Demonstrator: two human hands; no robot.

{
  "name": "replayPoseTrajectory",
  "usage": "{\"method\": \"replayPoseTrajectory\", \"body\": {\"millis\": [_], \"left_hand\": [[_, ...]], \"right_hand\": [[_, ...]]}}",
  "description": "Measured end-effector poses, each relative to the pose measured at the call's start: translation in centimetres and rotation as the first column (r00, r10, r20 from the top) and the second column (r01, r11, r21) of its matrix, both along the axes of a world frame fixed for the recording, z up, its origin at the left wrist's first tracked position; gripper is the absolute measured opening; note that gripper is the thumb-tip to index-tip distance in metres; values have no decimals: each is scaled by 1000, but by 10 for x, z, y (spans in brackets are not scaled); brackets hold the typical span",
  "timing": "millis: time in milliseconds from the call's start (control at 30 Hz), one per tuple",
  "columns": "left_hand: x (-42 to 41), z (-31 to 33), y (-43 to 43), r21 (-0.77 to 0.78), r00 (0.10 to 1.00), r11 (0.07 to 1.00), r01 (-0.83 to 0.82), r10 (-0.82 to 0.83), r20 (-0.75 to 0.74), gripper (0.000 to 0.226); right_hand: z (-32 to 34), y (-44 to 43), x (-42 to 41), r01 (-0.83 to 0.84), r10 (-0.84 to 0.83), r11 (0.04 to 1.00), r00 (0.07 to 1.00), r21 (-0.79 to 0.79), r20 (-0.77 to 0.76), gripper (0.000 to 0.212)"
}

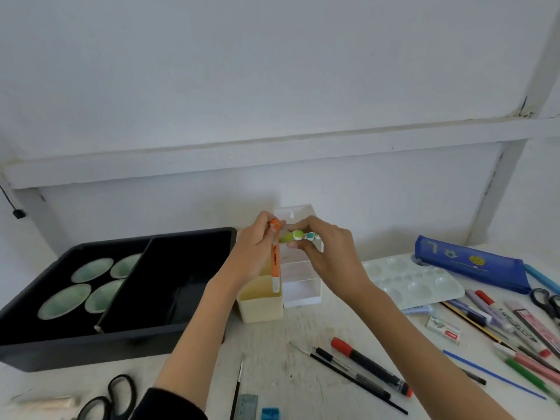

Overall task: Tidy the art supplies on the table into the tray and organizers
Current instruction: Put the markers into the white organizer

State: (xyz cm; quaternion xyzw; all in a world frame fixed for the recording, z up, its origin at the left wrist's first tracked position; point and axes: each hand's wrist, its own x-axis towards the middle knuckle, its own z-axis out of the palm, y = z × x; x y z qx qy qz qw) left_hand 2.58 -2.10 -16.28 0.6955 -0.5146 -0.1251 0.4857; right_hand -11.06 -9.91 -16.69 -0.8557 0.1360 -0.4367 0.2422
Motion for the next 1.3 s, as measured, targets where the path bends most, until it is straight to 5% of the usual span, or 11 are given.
{"method": "replayPoseTrajectory", "body": {"millis": [633, 900, 1067, 1200, 1300], "left_hand": [[21, -12, -4, -4, 997, 998, 66, -66, 38, 19], [21, -16, -3, -4, 997, 998, 56, -56, 51, 18], [4, -12, 2, -87, 984, 996, -5, -11, -180, 16], [-21, -20, 17, -323, 960, 908, -267, 221, -171, 12], [-39, -30, 31, -455, 947, 832, -319, 297, -120, 12]], "right_hand": [[7, -35, 33, -94, 15, 986, 871, -136, -491, 20], [3, -41, 46, -51, -8, 996, 789, -79, -615, 27], [12, -44, 42, -93, 51, 995, 771, -33, -634, 28], [15, -49, 39, -93, 92, 995, 751, 34, -654, 33], [16, -49, 38, -110, 120, 992, 755, 55, -645, 32]]}}
